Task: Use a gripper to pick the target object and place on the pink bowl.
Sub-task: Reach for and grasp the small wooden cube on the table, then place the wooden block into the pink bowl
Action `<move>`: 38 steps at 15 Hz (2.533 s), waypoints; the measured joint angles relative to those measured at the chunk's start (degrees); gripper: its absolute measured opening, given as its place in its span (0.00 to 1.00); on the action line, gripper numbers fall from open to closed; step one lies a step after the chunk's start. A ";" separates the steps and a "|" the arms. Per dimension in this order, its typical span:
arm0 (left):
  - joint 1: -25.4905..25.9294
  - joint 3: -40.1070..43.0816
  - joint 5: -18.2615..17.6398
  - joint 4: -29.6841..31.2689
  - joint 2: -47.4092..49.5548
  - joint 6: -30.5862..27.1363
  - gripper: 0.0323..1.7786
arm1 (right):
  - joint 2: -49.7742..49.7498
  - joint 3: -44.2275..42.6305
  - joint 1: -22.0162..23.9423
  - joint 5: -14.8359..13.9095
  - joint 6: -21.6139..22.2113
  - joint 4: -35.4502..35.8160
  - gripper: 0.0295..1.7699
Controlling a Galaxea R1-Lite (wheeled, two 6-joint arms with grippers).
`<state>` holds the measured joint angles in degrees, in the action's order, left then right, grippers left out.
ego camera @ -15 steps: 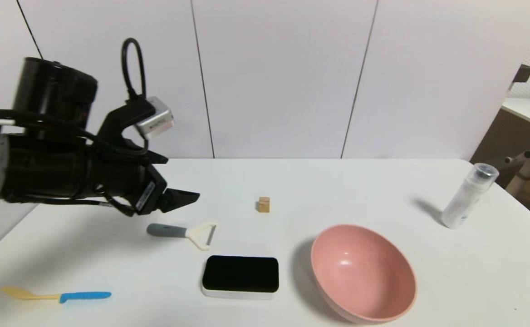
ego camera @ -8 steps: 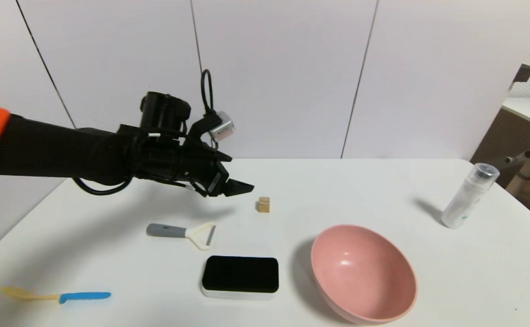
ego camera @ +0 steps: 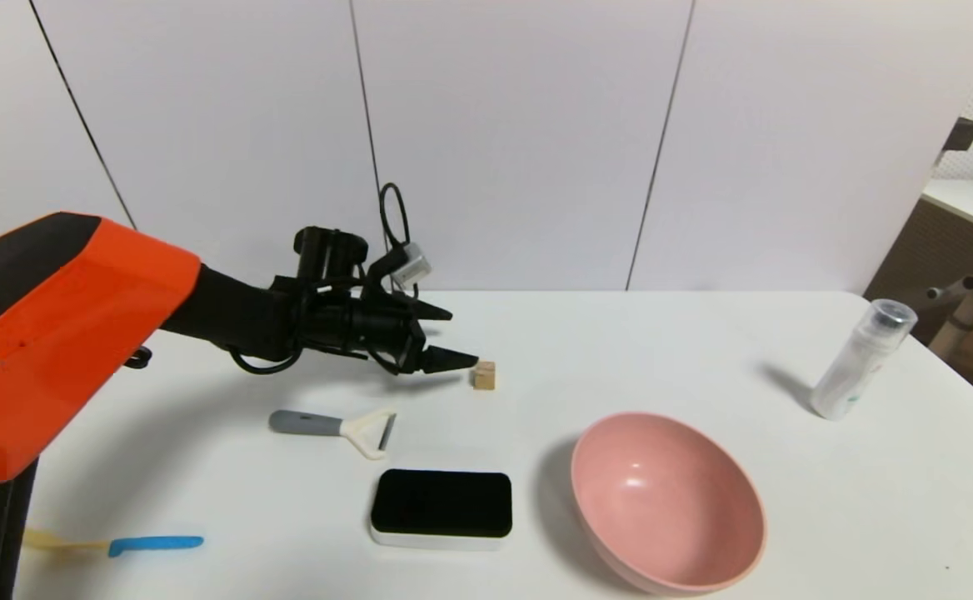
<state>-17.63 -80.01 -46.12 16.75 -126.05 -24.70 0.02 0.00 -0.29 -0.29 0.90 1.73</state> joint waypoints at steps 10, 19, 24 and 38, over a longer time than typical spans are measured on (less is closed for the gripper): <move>0.00 -0.72 -2.65 2.10 -3.63 -0.29 0.95 | 0.00 0.00 0.00 0.02 0.02 0.00 0.97; -3.10 -0.34 -2.67 2.10 -4.49 -0.55 0.95 | 0.00 0.00 0.00 0.00 0.00 0.00 0.97; -3.75 -0.54 -2.67 2.45 -5.81 -0.60 0.95 | 0.00 0.00 0.00 0.02 0.02 0.00 0.97; -3.73 -0.12 -2.67 2.84 -6.19 -0.66 0.23 | 0.00 0.00 0.00 0.02 0.04 -0.02 0.97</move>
<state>-21.36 -80.13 -48.79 19.59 -132.24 -25.36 0.02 0.00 -0.29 -0.27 0.94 1.71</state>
